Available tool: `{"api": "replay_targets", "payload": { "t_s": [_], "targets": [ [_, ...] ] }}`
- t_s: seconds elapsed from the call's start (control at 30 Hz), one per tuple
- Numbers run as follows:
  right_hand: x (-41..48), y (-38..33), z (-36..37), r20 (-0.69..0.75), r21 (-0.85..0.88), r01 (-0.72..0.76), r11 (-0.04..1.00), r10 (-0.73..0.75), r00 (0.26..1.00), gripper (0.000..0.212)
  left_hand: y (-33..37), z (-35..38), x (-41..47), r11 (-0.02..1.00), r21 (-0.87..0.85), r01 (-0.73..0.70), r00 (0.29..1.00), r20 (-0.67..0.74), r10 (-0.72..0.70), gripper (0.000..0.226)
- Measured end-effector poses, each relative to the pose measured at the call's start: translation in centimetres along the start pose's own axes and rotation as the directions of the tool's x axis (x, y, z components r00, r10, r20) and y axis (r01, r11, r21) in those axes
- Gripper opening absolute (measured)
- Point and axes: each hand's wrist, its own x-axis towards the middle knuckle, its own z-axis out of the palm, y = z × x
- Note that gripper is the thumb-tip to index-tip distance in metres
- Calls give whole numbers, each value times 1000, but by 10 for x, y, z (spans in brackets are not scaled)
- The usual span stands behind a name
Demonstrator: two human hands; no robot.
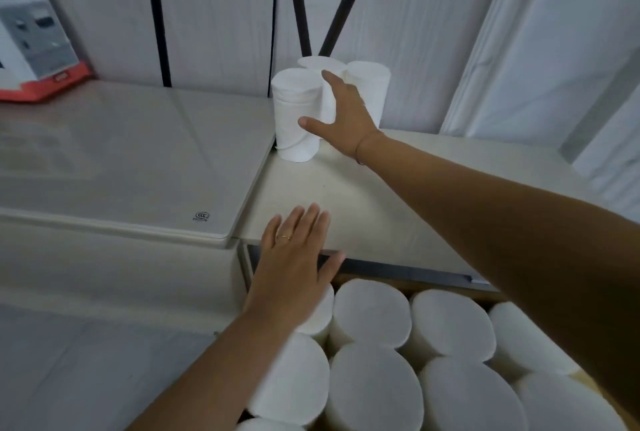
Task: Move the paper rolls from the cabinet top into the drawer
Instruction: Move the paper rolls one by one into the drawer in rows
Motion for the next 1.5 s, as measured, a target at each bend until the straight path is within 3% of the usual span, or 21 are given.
{"api": "replay_targets", "payload": {
  "t_s": [0.13, 0.23, 0.37, 0.47, 0.53, 0.6, 0.7, 0.83, 0.97, 1.13, 1.37, 1.5],
  "targets": [
    [34, -7, 21, -33, -44, 31, 999, -33, 999, 88, -2, 1, -1, 999, -47, -21, 1000, -21, 20, 69],
    [47, -7, 25, -55, -160, 51, 986, -61, 997, 75, -3, 2, -2, 998, -53, -27, 999, -26, 25, 68],
    [51, -9, 20, -71, -122, 110, 986, -119, 990, 58, -4, 3, -2, 998, -55, -33, 999, -42, 31, 68],
    [54, -16, 9, -77, -321, 88, 943, -119, 990, 64, -4, 2, -1, 997, -61, -35, 998, -46, 33, 68],
    [55, -21, 4, -24, -389, 76, 918, -92, 995, 78, -4, 2, -1, 997, -61, -37, 998, -46, 35, 68],
    [54, -25, 1, 109, -338, 77, 938, -42, 993, 90, -3, 1, -2, 998, -58, -36, 999, -40, 34, 69],
    [51, -27, -3, 292, -237, 83, 968, -11, 956, 88, -3, 1, -2, 998, -55, -39, 999, -38, 37, 68],
    [46, -30, -6, 254, -321, 68, 945, 17, 967, 85, -2, 0, -2, 998, -47, -31, 999, -40, 29, 66],
    [40, -37, -13, 305, -349, 46, 936, 67, 950, 90, -3, 2, -2, 999, -43, -25, 999, -36, 24, 64],
    [5, -35, -43, 402, -238, -15, 971, 113, 909, 92, -4, 3, -4, 999, -35, -25, 998, -60, 23, 63],
    [-95, 6, -115, 189, -93, -118, 989, 134, 973, 86, 14, 1, -12, 1000, -2, 29, 999, -19, -29, 76],
    [-169, 40, -171, 8, -70, -245, 967, 246, 969, 74, 65, -1, -19, 977, -208, -45, 999, 19, 50, 79]
  ]
}}
